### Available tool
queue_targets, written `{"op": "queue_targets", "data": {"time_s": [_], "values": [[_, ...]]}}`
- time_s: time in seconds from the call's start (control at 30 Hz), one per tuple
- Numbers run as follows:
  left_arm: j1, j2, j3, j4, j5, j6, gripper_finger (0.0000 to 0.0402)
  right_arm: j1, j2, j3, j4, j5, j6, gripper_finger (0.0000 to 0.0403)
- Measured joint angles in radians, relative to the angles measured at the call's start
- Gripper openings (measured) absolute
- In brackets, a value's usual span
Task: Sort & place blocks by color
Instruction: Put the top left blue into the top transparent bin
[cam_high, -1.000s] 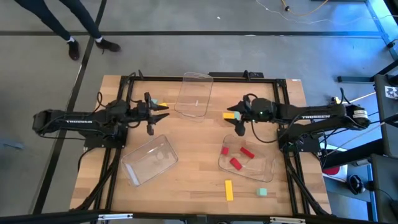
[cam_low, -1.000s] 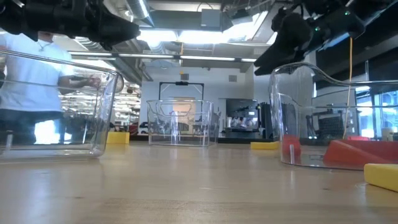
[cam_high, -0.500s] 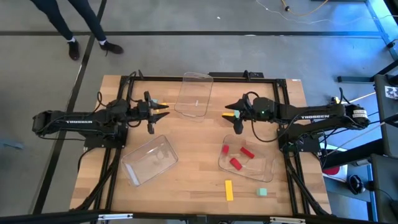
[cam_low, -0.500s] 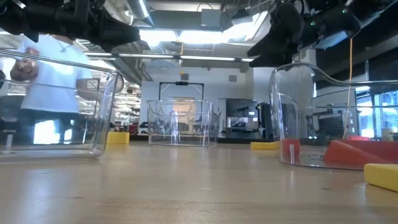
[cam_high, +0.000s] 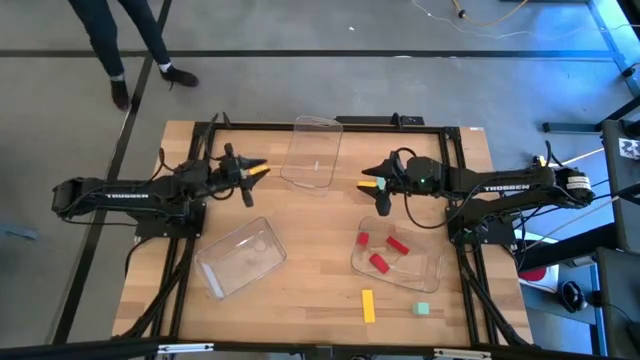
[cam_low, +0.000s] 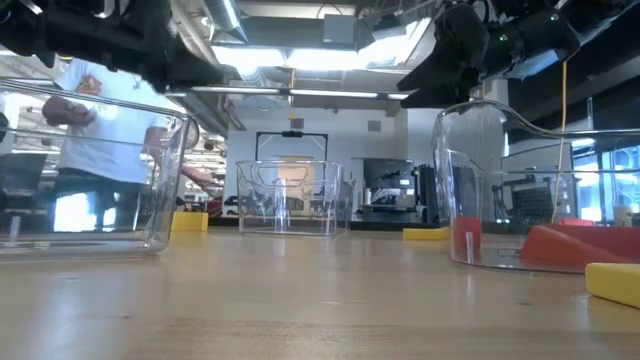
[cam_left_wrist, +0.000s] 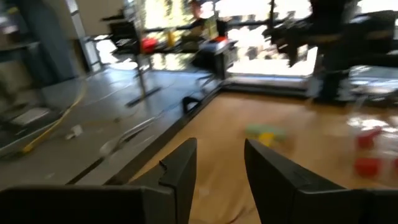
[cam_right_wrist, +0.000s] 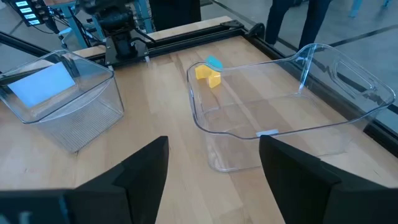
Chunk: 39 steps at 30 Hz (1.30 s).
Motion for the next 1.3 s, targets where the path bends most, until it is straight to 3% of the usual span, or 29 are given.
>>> {"op": "queue_targets", "data": {"time_s": [0.2,0.37,0.47,0.63,0.77,0.93,1.3], "values": [[0.022,0.0,0.0,-0.147,-0.281,-0.052,0.0174,0.0,0.0,0.0,0.0,0.0,0.0,0.0252],[0.116,0.009,0.0,-0.311,-0.359,-0.182,0.0214,0.0,0.0,0.0,0.0,0.001,0.001,0.0252],[0.195,0.049,0.0,-0.39,-0.334,-0.275,0.0227,0.0,0.0,0.0,0.001,0.001,0.001,0.0252],[0.322,0.16,0.0,-0.422,-0.171,-0.379,0.0235,0.0,0.0,0.0,0.011,0.001,0.02,0.0252],[0.389,0.258,0.0,-0.421,-0.174,-0.388,0.0235,0.0,0.0,0.0,0.013,0.001,0.034,0.0252],[0.432,0.341,0.0,-0.389,-0.087,-0.406,0.0235,0.0,0.004,0.0,0.017,0.001,0.036,0.0252],[0.474,0.457,0.0,-0.337,-0.011,-0.423,0.0235,0.0,0.042,0.0,0.017,0.001,0.057,0.0252]]}}
